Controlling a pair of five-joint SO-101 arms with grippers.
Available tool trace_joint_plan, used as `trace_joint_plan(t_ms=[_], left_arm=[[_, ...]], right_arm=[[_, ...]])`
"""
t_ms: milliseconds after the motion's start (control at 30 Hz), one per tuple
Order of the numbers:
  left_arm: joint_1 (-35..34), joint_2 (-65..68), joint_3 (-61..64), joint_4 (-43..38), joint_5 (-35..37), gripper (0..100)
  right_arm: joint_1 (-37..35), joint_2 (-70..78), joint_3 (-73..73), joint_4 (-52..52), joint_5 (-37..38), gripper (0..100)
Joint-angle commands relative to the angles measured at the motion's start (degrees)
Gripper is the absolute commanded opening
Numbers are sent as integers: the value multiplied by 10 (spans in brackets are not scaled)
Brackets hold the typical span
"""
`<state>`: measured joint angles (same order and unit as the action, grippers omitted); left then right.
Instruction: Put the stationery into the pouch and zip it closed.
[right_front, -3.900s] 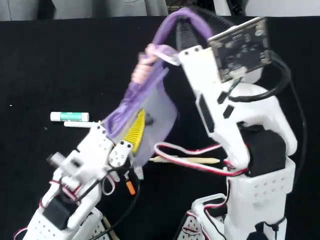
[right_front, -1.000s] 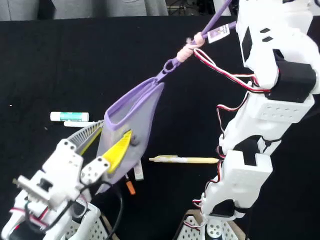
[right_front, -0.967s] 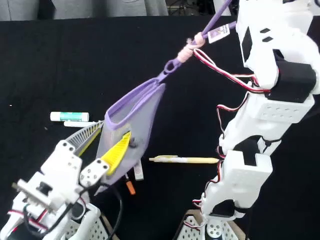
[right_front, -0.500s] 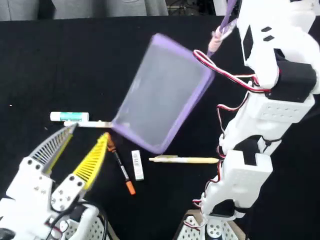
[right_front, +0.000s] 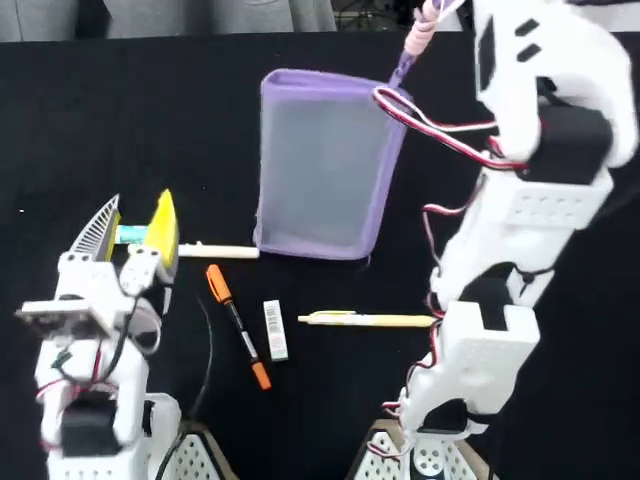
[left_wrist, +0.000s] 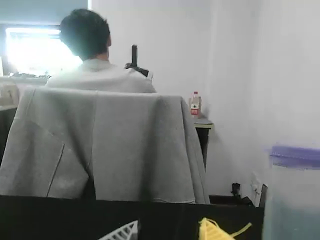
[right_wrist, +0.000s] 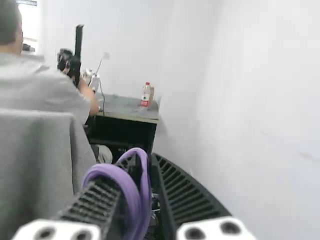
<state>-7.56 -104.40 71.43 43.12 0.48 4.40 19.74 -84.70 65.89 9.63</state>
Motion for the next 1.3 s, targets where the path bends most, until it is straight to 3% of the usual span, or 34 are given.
trace_joint_plan(t_ms=[0, 467, 600, 767, 933, 1133, 1267], left_arm=[[-16, 1, 55, -68, 29, 200], [-15, 3, 86, -72, -34, 199], [-18, 29, 68, -90, -32, 198], [-20, 210, -52, -70, -25, 198], [-15, 479, -255, 44, -36, 202], [4, 732, -487, 202, -182, 202], [22, 858, -582, 258, -261, 202]], right_arm=[[-29, -38, 3, -8, 41, 25], [-19, -84, -109, 295, 39, 25], [-28, -72, -102, 302, 39, 25], [-62, -63, -100, 305, 39, 25], [-78, -66, -100, 313, 43, 25], [-77, -66, -102, 315, 44, 25], [-77, -66, -103, 315, 44, 25]])
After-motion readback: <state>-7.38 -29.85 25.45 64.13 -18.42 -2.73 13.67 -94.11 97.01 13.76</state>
